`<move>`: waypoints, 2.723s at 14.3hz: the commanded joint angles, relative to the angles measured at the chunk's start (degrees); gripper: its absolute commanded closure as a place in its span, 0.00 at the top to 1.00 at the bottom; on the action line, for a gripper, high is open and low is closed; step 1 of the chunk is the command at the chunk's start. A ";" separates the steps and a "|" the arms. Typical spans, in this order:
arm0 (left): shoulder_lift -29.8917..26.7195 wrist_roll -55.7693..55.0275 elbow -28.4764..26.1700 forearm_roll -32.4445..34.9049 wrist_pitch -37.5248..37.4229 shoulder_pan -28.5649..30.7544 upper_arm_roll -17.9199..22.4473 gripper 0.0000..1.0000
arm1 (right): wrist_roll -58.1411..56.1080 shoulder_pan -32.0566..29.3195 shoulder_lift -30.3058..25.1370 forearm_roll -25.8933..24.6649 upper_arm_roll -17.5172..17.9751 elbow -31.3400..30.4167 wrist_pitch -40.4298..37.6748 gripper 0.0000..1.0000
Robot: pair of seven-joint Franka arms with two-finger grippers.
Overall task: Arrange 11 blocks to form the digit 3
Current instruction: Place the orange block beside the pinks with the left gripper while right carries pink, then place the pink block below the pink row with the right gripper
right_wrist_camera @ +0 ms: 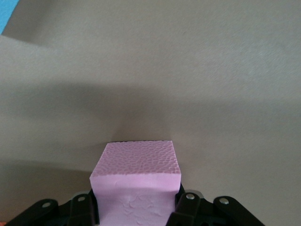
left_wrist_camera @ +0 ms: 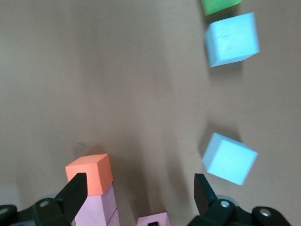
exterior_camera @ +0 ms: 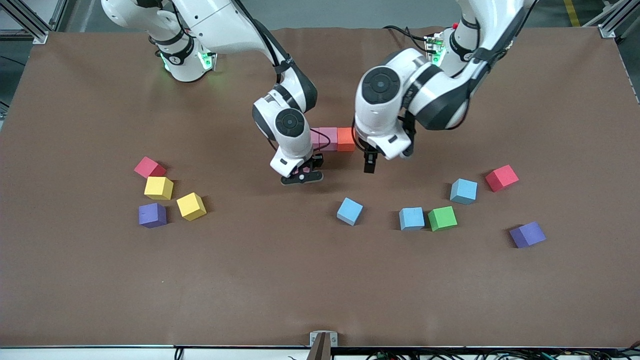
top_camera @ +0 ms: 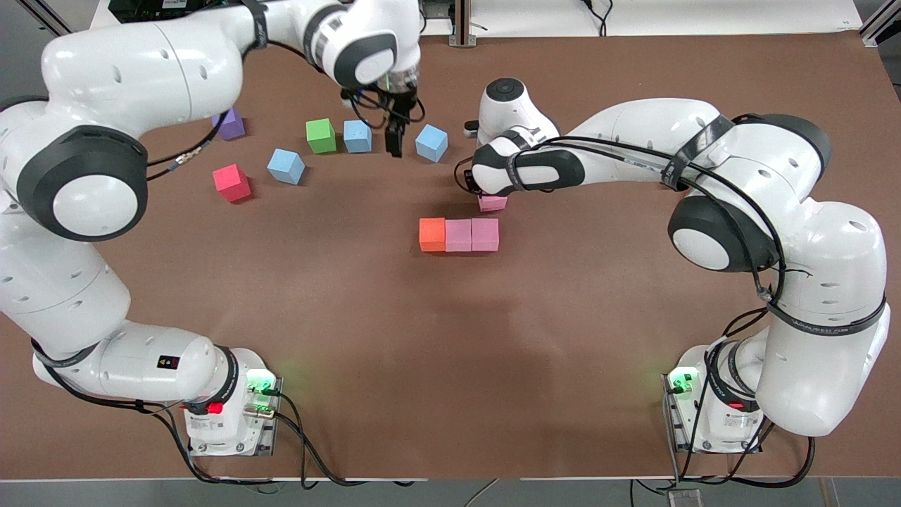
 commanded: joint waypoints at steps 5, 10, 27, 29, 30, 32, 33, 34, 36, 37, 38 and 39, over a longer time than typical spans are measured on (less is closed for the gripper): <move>-0.10 19.60 4.80 0.26 -2.67 2.60 0.23 1.00 | 5.27 3.42 1.32 1.25 -0.34 -0.39 -0.45 0.31; -0.19 39.55 5.76 2.70 -2.76 5.14 0.49 1.00 | 5.45 4.22 1.23 1.25 -0.43 -0.83 -2.73 0.31; -0.36 66.13 9.63 3.60 -9.52 11.13 0.05 1.00 | 6.85 4.22 1.14 1.16 -0.34 -0.31 -6.16 0.41; -0.36 66.13 9.63 3.60 -9.52 11.04 -0.12 1.00 | 6.86 4.13 1.23 1.24 -0.34 -0.04 -6.17 0.43; -0.36 66.13 9.63 3.60 -9.52 11.04 -0.21 1.00 | 6.86 4.04 1.31 1.25 -0.34 0.31 -6.17 0.43; -0.28 66.05 9.46 3.60 -9.61 10.69 -0.12 1.00 | 6.94 3.96 1.40 1.33 -0.34 0.83 -6.17 0.43; -0.28 66.04 9.46 3.51 -9.61 10.60 -0.21 1.00 | 6.94 3.87 1.40 1.33 -0.34 1.10 -6.17 0.54; -0.28 66.13 9.46 3.60 -9.61 10.60 -0.21 1.00 | 7.03 3.69 1.40 1.33 -0.34 1.53 -6.25 0.77; -1.15 67.09 9.55 3.60 -10.05 10.77 -0.65 1.00 | 7.03 2.56 1.14 1.33 -0.52 4.59 -8.43 1.00; -1.42 69.27 9.55 3.51 -10.49 10.95 -0.65 1.00 | 7.12 1.59 1.23 1.33 -0.61 8.36 -12.89 1.00; -1.51 71.12 9.63 3.51 -10.58 11.12 -0.48 1.00 | 7.21 0.71 1.14 1.33 -0.69 12.14 -17.89 1.00; -1.77 72.62 9.63 3.51 -10.66 11.21 -0.30 1.00 | 7.21 -0.34 0.88 1.33 -0.70 15.05 -22.29 1.00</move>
